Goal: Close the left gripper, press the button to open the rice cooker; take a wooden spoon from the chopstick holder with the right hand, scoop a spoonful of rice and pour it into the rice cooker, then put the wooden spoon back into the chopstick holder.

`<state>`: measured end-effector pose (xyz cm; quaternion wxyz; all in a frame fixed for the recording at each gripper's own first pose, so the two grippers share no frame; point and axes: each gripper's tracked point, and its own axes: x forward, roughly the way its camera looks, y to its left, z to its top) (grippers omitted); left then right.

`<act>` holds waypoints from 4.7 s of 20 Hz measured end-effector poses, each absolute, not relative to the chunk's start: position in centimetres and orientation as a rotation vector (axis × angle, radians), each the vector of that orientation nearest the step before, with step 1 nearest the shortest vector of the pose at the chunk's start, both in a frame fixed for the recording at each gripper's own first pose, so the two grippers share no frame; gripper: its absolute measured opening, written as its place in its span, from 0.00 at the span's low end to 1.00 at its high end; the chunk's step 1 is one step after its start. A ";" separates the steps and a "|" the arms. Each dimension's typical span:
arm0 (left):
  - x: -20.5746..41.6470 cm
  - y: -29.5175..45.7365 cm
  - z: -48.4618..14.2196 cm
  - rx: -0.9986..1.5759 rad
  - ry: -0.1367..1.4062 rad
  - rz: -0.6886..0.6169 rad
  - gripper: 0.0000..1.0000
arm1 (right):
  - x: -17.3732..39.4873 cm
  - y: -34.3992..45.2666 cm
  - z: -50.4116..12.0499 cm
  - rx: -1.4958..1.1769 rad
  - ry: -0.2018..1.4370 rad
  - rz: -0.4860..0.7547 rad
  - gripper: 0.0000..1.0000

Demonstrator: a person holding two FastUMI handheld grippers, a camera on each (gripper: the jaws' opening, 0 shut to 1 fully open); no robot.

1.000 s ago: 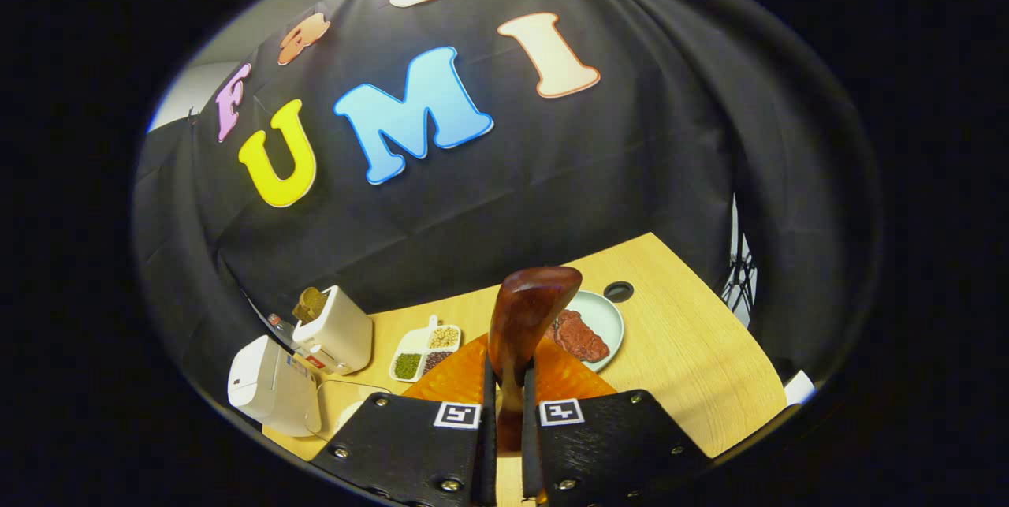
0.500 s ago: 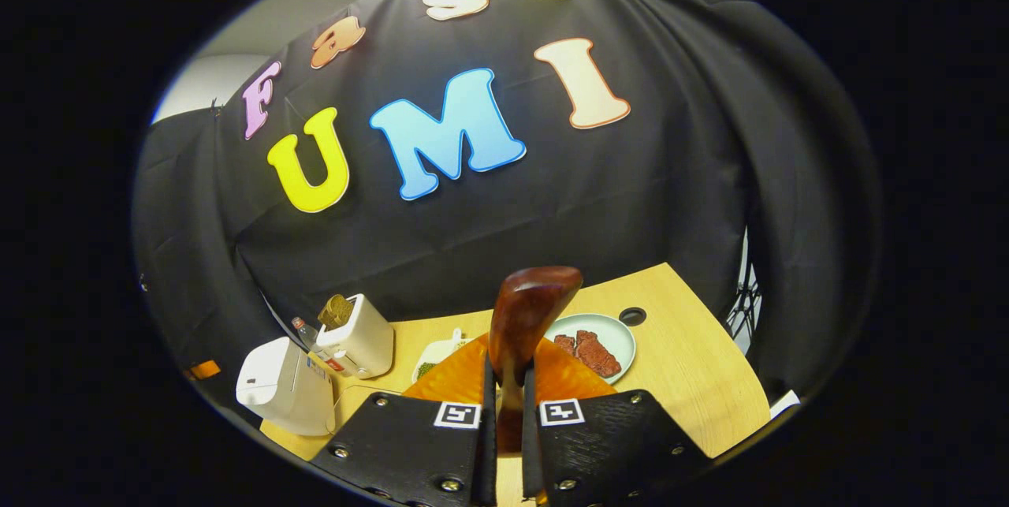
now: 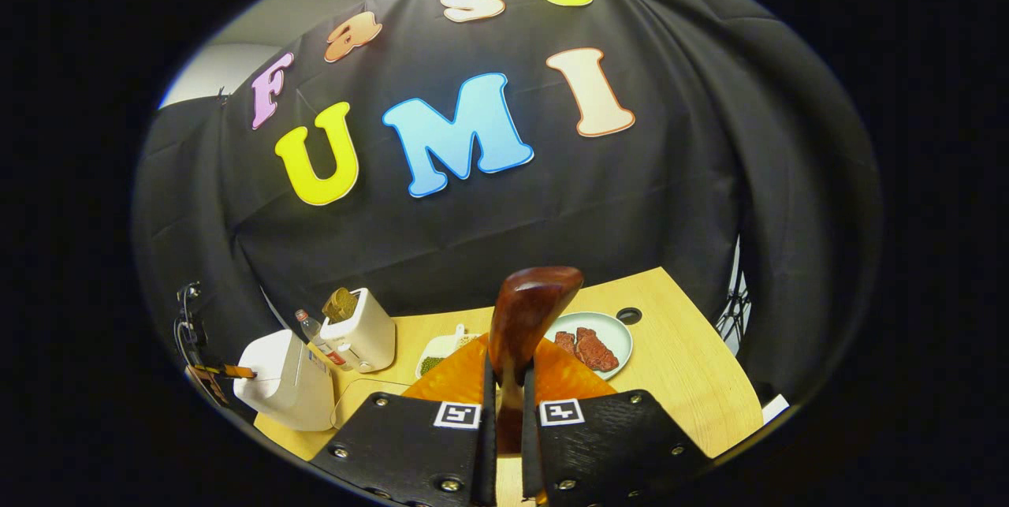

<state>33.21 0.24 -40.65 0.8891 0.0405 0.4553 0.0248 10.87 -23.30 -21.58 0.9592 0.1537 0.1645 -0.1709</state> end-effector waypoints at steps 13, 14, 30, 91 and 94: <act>32.7 1.4 -40.8 -0.083 1.165 0.036 0.09 | 10.2 -22.5 -21.5 0.328 0.320 -0.324 0.13; 33.1 1.5 -40.3 -0.086 1.138 0.038 0.10 | 10.2 -22.5 -21.5 0.332 0.321 -0.321 0.13; 35.3 3.4 -23.8 -0.148 0.444 0.023 0.08 | 10.0 -22.4 -21.7 0.307 0.335 -0.322 0.13; 17.7 5.8 -13.2 0.022 0.234 -0.003 0.93 | 24.1 -1.1 -40.3 0.609 0.702 -0.161 0.13; 17.7 5.8 -12.5 0.038 0.224 -0.007 1.00 | 23.7 -2.3 -40.3 0.755 0.673 -0.206 0.13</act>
